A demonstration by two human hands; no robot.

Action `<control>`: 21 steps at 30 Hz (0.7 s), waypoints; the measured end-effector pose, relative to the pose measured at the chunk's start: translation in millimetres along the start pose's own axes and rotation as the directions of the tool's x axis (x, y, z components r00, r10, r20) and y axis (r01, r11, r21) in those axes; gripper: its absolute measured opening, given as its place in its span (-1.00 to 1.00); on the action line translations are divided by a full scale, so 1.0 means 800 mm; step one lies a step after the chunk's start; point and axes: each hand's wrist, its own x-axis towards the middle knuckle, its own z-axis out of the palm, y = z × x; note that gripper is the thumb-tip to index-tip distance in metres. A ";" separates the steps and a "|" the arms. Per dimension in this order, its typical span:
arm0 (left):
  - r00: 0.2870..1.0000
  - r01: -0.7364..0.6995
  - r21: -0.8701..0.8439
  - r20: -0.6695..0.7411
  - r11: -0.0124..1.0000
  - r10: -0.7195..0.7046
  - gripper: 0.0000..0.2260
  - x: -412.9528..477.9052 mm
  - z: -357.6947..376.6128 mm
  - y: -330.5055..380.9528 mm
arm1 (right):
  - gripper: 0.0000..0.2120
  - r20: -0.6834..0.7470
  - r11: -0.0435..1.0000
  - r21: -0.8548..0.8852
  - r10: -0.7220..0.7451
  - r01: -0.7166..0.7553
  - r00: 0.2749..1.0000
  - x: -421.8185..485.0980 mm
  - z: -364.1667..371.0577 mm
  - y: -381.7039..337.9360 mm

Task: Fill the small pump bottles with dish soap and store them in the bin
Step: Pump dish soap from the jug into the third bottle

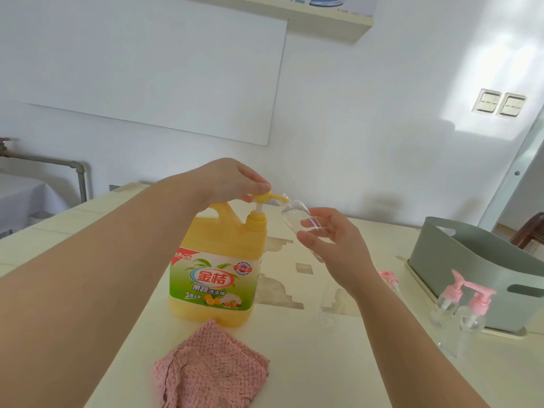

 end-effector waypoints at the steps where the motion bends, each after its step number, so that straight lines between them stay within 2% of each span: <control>1: 1.000 -0.002 0.023 -0.019 1.000 0.003 -0.82 0.001 0.001 -0.001 | -0.71 -0.002 1.000 0.003 0.001 -0.001 1.000 0.000 0.000 0.002; 14: 0.996 -0.035 0.160 -0.081 0.986 0.048 -0.81 0.002 0.019 -0.008 | -0.70 0.003 0.996 0.085 0.018 -0.019 1.000 -0.005 0.003 0.016; 21: 0.993 -0.090 0.221 -0.051 0.971 0.104 -0.88 0.004 0.021 0.013 | -0.70 0.001 0.994 0.103 0.030 -0.030 1.000 -0.006 -0.009 0.017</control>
